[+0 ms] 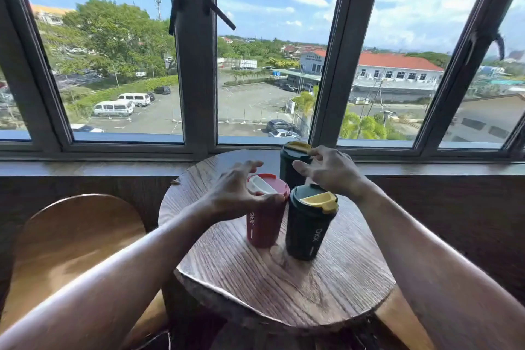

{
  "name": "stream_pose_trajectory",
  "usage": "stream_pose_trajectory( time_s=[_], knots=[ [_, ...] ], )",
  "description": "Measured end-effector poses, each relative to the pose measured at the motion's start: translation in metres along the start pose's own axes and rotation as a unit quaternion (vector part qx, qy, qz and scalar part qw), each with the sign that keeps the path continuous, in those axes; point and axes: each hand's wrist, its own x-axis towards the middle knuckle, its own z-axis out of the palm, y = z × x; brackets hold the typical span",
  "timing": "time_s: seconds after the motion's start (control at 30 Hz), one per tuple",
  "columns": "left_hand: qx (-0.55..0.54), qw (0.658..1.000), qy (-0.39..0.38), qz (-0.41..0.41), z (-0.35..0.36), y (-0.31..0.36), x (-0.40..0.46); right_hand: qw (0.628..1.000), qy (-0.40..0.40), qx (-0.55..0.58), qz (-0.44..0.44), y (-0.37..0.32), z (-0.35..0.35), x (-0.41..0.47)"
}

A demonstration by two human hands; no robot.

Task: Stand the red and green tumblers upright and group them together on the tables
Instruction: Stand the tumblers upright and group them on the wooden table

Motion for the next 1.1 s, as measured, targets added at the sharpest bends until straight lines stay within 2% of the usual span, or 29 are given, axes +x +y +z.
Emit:
stream_pose_trajectory(
  time_s=[0.27, 0.4, 0.5, 0.73, 0.97, 1.1],
  knots=[
    [0.036, 0.997, 0.000, 0.065, 0.001, -0.007, 0.014, 0.992, -0.053, -0.104, 0.044, -0.005, 0.012, 0.092],
    [0.045, 0.995, 0.002, 0.094, -0.001, -0.012, 0.017, 0.986, -0.088, -0.122, 0.074, -0.004, 0.020, 0.111],
    [0.051, 0.993, 0.006, 0.107, -0.001, -0.014, 0.019, 0.984, -0.092, -0.140, 0.064, -0.005, 0.024, 0.116],
    [0.060, 0.993, 0.010, 0.099, -0.001, -0.016, 0.021, 0.989, -0.072, -0.109, 0.069, -0.007, 0.022, 0.117],
    [0.023, 0.997, 0.015, 0.077, -0.001, -0.013, 0.017, 0.990, -0.135, -0.039, 0.017, -0.013, 0.009, 0.075],
    [0.017, 0.997, 0.016, 0.073, 0.001, -0.011, 0.016, 0.991, -0.131, -0.020, 0.005, -0.016, 0.003, 0.054]
  ],
)
